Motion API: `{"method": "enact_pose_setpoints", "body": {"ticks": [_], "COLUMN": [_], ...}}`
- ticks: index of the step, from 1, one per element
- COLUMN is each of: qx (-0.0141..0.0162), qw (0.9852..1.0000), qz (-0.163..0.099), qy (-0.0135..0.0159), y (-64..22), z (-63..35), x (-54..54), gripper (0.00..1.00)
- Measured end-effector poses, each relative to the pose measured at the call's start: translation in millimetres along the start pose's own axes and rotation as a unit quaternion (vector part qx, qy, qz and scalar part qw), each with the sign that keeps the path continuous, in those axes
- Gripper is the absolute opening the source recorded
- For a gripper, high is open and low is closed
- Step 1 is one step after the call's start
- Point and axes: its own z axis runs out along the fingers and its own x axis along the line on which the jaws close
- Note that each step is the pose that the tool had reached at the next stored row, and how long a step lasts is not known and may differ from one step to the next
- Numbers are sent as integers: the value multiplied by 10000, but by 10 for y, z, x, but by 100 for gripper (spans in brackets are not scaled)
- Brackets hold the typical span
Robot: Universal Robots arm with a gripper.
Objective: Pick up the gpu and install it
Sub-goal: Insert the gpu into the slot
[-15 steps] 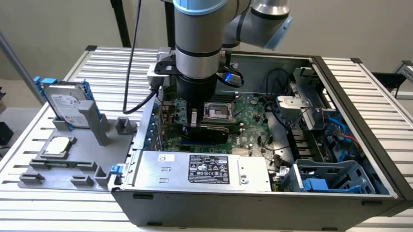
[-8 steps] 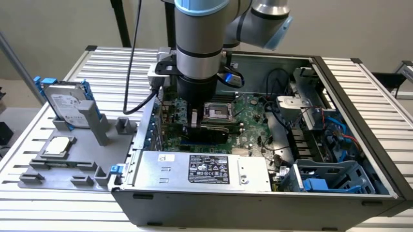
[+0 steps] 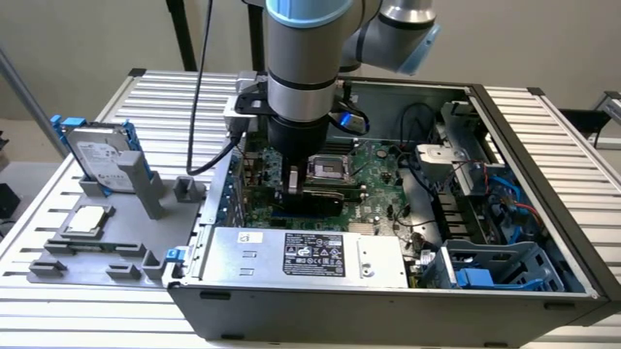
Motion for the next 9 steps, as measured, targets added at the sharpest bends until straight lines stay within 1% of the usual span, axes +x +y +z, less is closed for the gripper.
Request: {"method": "enact_pose_setpoints", "body": {"ticks": [8,9], "qx": [-3,-3], "qw": [10000,10000], "qz": [0,0], "qy": [-2,-3], "y": [-3,-3], "z": [0,0], "x": [0,0], "gripper": [27,28]}}
